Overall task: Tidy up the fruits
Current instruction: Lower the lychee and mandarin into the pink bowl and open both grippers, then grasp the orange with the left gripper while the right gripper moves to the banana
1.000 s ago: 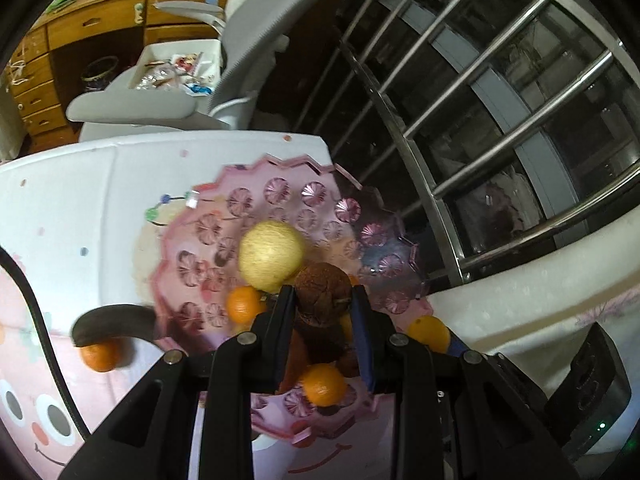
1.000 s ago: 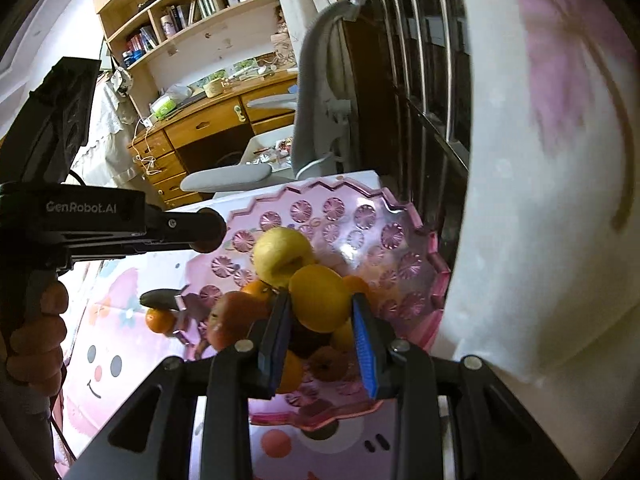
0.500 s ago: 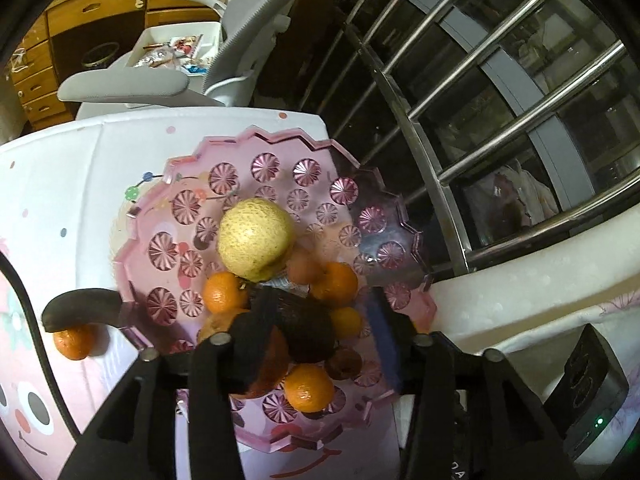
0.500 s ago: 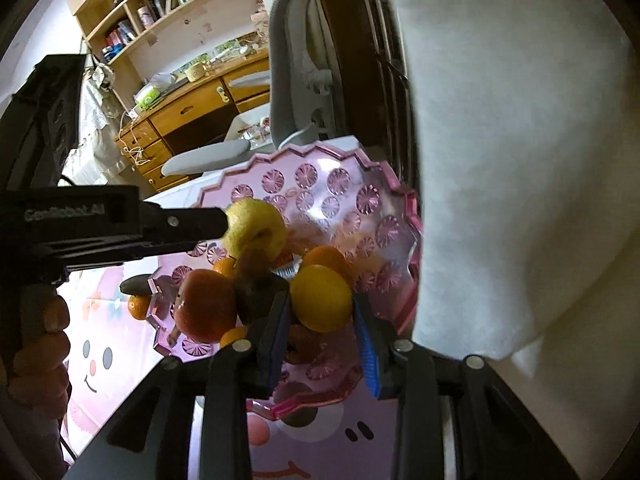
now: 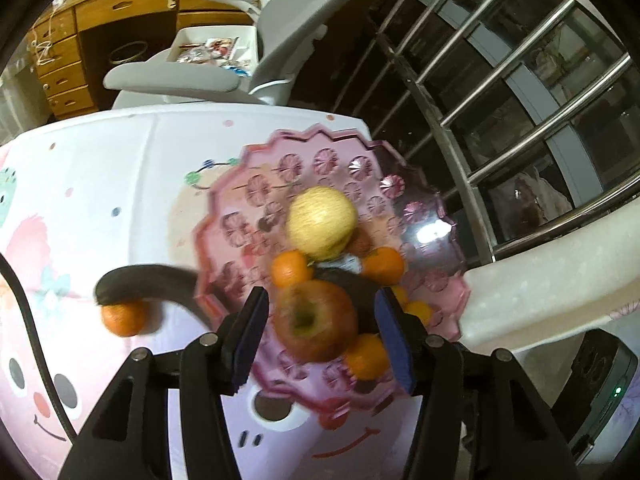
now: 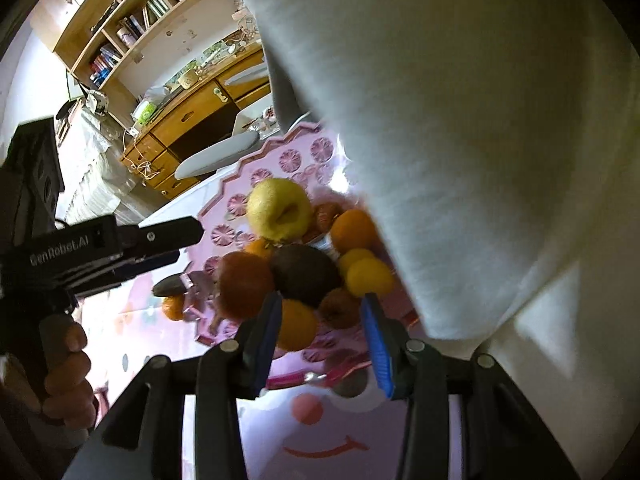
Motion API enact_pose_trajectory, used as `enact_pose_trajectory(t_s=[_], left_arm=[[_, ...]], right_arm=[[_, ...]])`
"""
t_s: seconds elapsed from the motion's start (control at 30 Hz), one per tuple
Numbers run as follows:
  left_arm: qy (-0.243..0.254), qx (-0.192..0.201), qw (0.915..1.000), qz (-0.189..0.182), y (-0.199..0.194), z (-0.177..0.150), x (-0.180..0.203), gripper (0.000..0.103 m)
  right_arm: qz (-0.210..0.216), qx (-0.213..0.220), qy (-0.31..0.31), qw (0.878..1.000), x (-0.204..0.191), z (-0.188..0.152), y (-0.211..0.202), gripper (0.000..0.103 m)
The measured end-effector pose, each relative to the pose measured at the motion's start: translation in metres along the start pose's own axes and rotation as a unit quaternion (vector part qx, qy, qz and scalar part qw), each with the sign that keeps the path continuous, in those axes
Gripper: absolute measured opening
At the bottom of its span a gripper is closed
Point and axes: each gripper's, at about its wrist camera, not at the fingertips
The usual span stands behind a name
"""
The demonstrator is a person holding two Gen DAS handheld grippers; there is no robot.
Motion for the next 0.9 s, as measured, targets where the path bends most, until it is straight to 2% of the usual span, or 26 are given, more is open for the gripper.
enact_pose_trajectory(t_s=[0.2, 0.37, 0.5, 0.73, 0.9], left_arm=[[-0.007, -0.007, 0.9999, 0.008, -0.014, -0.014, -0.037, 0.058], [-0.003, -0.011, 0.9997, 0.02, -0.031, -0.024, -0.068, 0.063], [0.01, -0.014, 0.9994, 0.03, -0.044, -0.032, -0.09, 0.068], [0.028, -0.025, 0.9985, 0.041, -0.06, -0.044, -0.124, 0.068], [0.031, -0.032, 0.9982, 0.039, -0.057, -0.05, -0.142, 0.068]], right_arm=[[-0.001, -0.005, 0.015, 1.0, -0.024, -0.019, -0.002, 0.046], [-0.002, -0.003, 0.033, 0.999, -0.048, -0.037, -0.004, 0.058], [-0.007, 0.003, 0.031, 1.0, -0.069, -0.049, -0.005, 0.06], [-0.003, 0.012, 0.031, 0.999, -0.104, -0.07, 0.001, 0.06], [0.002, 0.015, 0.034, 0.999, -0.122, -0.08, 0.008, 0.06]])
Point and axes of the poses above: each gripper's, at about its wrist camera, not at the fingertips, and y roughly the way its jaws point, x to its right, z to its top, and after that the axes turned 7 degrees about y, right-handed
